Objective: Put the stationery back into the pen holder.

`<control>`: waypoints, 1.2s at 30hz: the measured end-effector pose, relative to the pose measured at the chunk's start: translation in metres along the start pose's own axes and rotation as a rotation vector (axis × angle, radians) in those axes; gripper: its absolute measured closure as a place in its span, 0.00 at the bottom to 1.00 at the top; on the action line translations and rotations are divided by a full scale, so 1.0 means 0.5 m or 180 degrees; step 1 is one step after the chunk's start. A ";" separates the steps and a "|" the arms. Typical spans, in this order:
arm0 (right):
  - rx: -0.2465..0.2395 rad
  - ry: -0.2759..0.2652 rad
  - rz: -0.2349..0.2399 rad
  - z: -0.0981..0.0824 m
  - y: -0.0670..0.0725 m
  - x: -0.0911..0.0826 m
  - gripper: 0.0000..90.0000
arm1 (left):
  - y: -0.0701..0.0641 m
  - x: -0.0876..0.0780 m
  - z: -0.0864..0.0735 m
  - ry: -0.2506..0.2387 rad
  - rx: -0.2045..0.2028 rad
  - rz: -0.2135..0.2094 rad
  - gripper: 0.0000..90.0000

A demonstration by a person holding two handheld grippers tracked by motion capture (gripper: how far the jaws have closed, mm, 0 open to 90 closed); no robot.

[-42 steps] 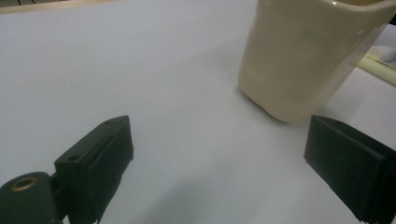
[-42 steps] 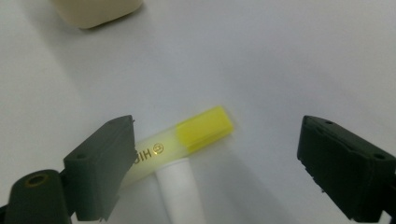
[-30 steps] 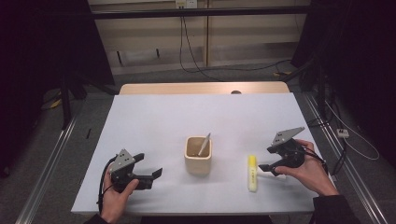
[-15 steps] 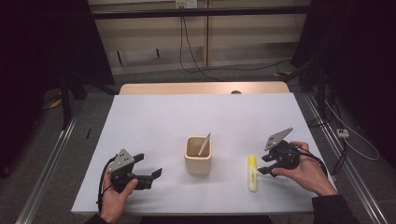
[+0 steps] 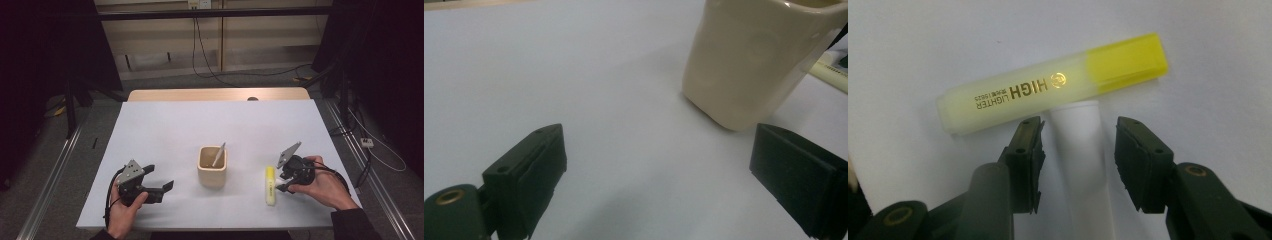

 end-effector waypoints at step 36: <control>-0.0045 0.0164 0.0099 -0.010 -0.008 0.007 0.75 | 0.000 0.002 -0.003 0.0062 -0.0009 0.0020 0.09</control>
Point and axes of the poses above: each handheld gripper's, and its own axes: x roughly forward along the jaws, z roughly out of its top, y roughly to its left, the point moved 1 cm from there along x, roughly forward along the jaws, and after that the axes turned 14 degrees about z, right-handed, at the moved point
